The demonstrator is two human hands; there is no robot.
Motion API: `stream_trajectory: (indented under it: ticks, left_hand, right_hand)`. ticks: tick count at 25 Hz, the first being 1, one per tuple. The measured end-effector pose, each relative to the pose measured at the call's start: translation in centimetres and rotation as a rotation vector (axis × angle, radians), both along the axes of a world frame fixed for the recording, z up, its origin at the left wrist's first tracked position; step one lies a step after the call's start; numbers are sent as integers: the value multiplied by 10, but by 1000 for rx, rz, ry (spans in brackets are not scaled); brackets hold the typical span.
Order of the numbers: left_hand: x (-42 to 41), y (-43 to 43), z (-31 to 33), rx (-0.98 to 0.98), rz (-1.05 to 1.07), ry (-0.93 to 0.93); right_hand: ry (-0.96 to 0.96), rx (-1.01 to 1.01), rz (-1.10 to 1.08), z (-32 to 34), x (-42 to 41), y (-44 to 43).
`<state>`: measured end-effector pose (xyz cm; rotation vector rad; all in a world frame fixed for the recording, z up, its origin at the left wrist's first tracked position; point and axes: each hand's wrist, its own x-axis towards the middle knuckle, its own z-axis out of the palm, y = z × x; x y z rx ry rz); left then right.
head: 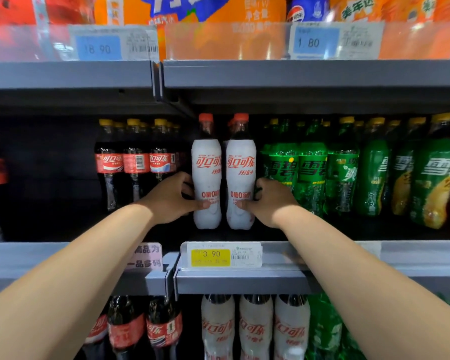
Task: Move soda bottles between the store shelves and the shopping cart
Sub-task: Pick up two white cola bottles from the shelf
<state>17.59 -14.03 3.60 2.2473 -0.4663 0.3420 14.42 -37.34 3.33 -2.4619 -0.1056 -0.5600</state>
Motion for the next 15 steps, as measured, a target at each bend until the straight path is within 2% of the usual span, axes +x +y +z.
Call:
stream_trajectory:
  ticks: [10,15]
  left_hand:
    - [0,4,-1,72,-10,-22]
    - [-3,4,-3,20,-38,22]
  right_hand:
    - [46,52,-3,-1,-2,0]
    - [66,74,-3,0,-2,2]
